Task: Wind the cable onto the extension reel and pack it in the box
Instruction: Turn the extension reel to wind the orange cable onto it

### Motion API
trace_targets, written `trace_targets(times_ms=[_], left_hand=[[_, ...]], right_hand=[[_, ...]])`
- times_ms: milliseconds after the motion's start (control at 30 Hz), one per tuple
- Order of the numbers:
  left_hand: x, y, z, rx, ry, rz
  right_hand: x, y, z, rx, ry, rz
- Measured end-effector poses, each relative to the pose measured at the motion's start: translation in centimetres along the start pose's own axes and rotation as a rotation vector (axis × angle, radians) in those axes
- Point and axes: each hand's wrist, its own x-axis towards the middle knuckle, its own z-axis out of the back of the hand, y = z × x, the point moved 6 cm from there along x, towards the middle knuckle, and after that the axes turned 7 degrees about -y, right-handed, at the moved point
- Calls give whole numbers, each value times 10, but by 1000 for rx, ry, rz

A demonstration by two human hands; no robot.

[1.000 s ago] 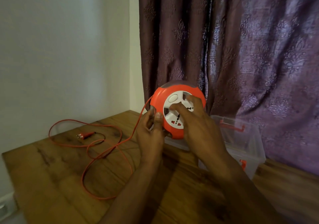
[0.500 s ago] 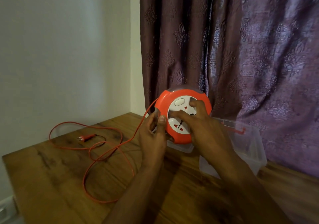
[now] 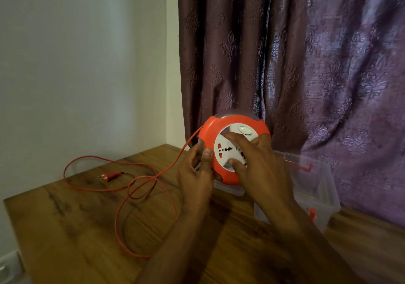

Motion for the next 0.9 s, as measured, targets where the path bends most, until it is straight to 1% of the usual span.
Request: trace_targets(times_ms=[167,300,400,533,700,900], left_hand=[[-1,0,-1,-16,-22,2],[-2,0,-3,23,-8,-3],[-2,-2,-4,31,-1,-2],[-1,-2,-2,15,-12,29],[0,-6,2,-14,-43,45],[1,-4,6,-14,-42,69]], right_hand=[[-1,-5,-1,11,-54,-85],[-1,-11,-1,58,-111,-162],[-1,-11,2,71,-122,-168],[-2,1,3,28,-40,-81],[5,7,13,-36,-19,52],[5,10,10,-12,105,240]])
